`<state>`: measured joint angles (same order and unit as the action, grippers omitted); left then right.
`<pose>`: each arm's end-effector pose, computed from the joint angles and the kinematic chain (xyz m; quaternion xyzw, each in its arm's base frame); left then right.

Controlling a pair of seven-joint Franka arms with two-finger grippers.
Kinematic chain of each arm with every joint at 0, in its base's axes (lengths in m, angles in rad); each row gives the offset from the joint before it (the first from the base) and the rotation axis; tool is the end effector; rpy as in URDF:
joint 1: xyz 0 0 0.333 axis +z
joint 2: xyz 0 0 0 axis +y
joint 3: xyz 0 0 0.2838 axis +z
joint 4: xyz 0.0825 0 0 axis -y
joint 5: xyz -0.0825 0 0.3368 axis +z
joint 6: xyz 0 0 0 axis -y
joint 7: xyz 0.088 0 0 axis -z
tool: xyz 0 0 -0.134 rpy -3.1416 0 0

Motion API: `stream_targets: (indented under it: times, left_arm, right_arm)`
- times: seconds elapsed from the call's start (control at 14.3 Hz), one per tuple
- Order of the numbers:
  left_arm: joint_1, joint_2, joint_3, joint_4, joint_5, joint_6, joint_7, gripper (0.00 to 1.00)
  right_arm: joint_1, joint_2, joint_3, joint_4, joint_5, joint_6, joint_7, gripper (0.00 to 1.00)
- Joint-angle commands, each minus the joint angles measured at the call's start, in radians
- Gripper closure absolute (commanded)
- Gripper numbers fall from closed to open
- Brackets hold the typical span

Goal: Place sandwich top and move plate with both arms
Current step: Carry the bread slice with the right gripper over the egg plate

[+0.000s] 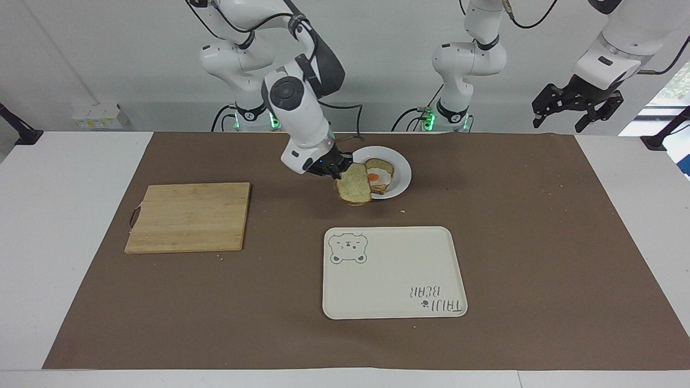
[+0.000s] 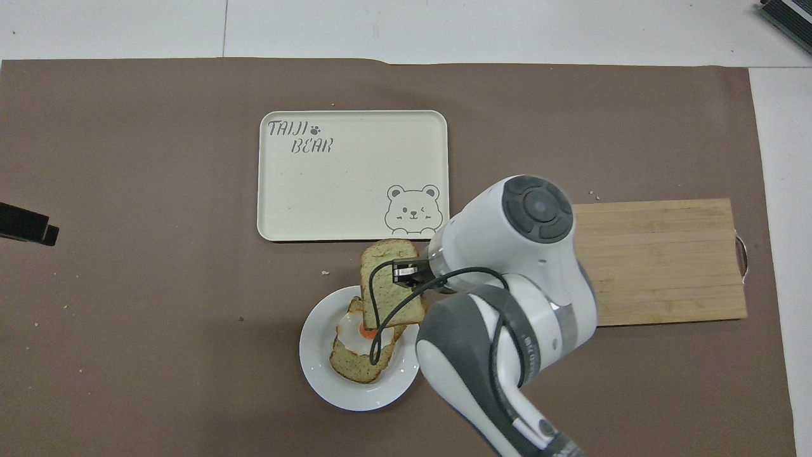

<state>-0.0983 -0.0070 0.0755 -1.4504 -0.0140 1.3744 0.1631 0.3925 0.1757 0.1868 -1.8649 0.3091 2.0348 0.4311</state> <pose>0.4825 -0.0129 0.6023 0.9950 -0.0939 -0.0339 0.0096 0.4549 0.3227 0.3904 -0.9881 -0.0027 0.0763 0.1333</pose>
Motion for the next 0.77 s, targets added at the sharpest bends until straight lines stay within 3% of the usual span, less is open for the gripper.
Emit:
stream_targets:
  times: [0.0, 0.14, 0.7]
  left_arm:
    - [0.015, -0.002, -0.008, 0.012, -0.007, -0.02, 0.01, 0.0]
    - [0.015, -0.002, -0.008, 0.012, -0.007, -0.02, 0.01, 0.0]
    - [0.015, -0.002, -0.008, 0.012, -0.007, -0.02, 0.01, 0.0]
  right_arm:
    - [0.093, 0.037, -0.003, -0.025, 0.027, 0.093, 0.099, 1.0]
    - [0.156, 0.048, -0.003, -0.058, 0.027, 0.132, 0.152, 1.0]
    - [0.135, 0.045, -0.006, -0.134, 0.027, 0.165, 0.043, 1.0]
